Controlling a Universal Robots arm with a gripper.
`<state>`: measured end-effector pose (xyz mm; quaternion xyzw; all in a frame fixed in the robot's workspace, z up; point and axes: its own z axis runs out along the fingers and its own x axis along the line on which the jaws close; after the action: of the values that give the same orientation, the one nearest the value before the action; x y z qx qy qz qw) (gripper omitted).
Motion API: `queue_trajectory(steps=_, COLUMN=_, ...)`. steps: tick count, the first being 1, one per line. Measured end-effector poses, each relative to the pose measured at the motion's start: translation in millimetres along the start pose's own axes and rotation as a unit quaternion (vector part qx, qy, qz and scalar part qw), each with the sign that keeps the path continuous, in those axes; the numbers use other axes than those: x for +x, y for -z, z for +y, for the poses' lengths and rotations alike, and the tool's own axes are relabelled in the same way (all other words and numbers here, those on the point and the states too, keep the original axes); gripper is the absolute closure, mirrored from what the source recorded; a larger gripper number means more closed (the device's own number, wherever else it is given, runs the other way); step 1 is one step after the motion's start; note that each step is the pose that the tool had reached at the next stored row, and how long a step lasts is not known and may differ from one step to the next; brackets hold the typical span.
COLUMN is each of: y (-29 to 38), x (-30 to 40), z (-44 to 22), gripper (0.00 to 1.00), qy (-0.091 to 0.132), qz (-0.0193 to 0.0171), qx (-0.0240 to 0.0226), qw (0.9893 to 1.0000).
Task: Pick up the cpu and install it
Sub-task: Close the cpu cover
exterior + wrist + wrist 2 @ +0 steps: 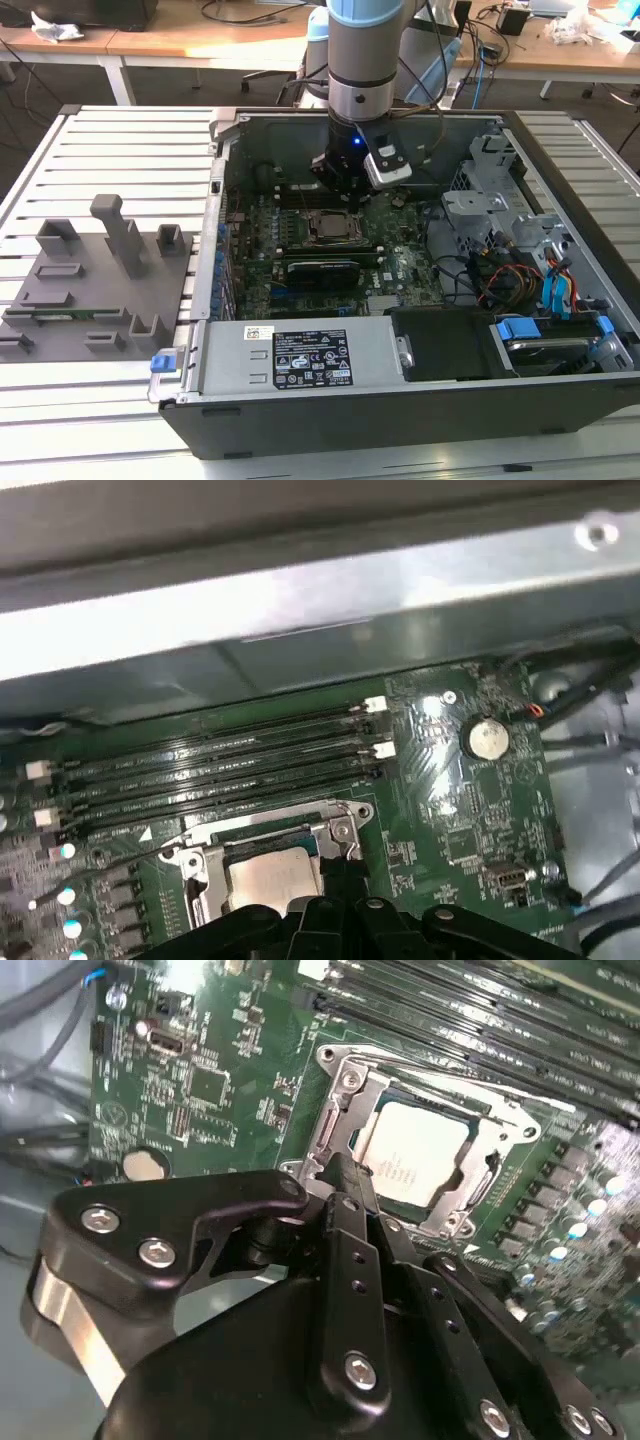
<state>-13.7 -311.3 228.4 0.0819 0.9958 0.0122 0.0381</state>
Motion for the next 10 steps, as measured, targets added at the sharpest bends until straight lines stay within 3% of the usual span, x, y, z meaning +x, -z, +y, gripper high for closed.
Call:
queue_trajectory(steps=4, y=0.0, x=0.2, z=-0.1, gripper=0.89, qy=0.007, qz=0.0001, qx=0.0003, qw=1.0)
queue_trajectory(steps=5, y=-0.2, x=0.3, z=-0.1, gripper=0.89, qy=0.007, qz=0.0054, qx=0.0011, qw=1.0)
queue_trajectory(steps=6, y=-0.5, x=0.3, z=-0.1, gripper=0.89, qy=0.007, qz=0.0172, qx=0.0031, qw=0.9998)
queue_trajectory(steps=8, y=-0.8, x=0.3, z=-0.1, gripper=0.89, qy=0.007, qz=0.0313, qx=0.0053, qw=0.9995)
queue_trajectory(steps=9, y=-1.0, x=0.3, z=-0.1, gripper=0.89, qy=0.007, qz=0.0402, qx=0.0067, qw=0.9991)
queue_trajectory(steps=10, y=-0.9, x=0.3, z=-0.1, gripper=0.89, qy=0.007, qz=0.0431, qx=0.0073, qw=0.999)
